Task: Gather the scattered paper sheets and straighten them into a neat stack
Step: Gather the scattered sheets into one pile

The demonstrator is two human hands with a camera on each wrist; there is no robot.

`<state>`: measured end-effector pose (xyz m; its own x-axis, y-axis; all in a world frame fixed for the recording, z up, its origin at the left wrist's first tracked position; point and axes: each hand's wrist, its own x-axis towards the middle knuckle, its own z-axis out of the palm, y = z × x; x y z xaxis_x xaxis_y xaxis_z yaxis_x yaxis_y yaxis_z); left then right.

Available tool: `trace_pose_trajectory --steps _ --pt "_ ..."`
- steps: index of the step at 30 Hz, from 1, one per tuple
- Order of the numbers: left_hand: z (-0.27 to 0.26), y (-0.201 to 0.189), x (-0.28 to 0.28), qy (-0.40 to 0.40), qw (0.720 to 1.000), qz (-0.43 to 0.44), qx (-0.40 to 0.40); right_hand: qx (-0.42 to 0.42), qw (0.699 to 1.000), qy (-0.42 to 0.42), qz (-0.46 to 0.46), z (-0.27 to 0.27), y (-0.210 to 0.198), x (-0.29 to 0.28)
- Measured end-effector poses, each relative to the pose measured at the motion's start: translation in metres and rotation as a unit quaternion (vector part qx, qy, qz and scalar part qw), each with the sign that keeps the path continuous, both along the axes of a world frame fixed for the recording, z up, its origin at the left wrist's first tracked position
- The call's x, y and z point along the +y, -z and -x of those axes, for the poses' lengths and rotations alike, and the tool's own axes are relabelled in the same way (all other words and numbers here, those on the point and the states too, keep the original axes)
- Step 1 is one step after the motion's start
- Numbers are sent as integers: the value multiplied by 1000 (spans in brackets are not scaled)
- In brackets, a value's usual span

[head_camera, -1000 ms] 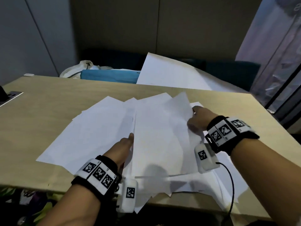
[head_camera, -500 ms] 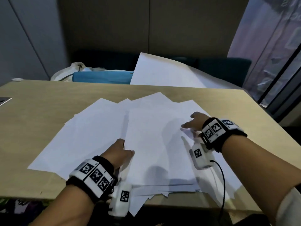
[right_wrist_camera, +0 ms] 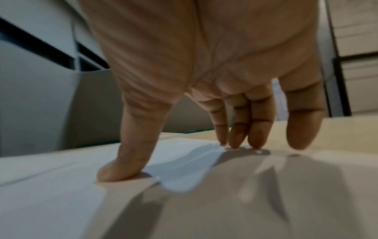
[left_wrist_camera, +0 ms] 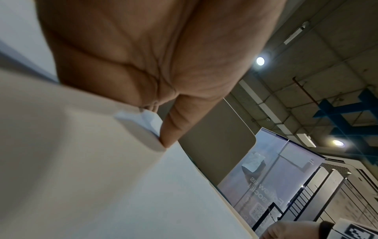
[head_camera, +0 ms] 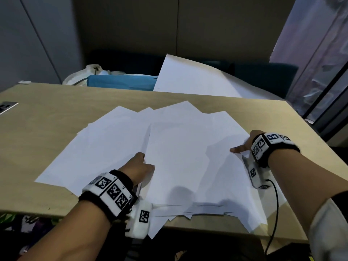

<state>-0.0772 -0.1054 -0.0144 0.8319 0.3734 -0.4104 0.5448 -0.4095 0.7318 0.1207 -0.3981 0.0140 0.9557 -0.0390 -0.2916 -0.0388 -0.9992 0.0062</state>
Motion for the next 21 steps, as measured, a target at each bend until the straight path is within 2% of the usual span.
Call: trace_pose_trajectory --steps 6,14,21 --pt "1 -6 -3 12 999 -31 6 -39 999 7 3 4 0 -1" --pt "0 -6 -3 4 999 -29 24 0 999 2 -44 0 -7 -4" --pt "1 -7 -3 6 999 -25 29 21 997 -15 -70 -31 12 -13"
